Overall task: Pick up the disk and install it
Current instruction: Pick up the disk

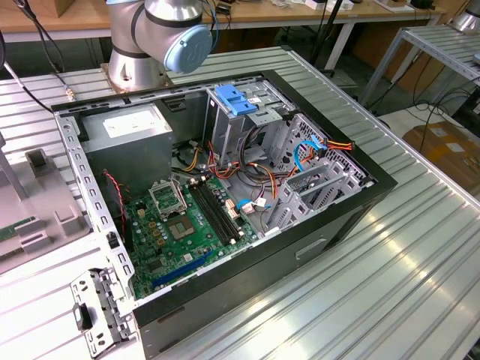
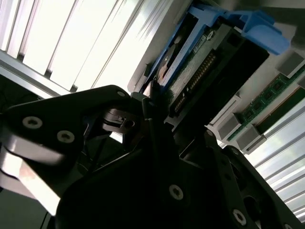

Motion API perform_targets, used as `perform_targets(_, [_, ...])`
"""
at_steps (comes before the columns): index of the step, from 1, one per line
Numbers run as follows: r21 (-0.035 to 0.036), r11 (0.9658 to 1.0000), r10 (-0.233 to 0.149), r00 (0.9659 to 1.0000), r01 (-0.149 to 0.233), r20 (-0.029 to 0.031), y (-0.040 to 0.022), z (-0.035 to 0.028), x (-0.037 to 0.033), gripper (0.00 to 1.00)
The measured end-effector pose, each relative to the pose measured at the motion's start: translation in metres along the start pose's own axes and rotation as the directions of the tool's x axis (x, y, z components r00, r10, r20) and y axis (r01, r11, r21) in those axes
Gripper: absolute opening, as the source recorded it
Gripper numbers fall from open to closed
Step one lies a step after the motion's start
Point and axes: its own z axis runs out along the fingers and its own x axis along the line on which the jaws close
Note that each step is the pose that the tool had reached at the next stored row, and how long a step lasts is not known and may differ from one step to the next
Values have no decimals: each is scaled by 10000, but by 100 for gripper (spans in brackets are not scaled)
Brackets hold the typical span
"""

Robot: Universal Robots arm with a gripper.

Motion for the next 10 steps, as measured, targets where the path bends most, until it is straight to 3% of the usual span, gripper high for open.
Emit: perform_targets(10, [0,10000,11,10000,-11,0,0,0,0,36])
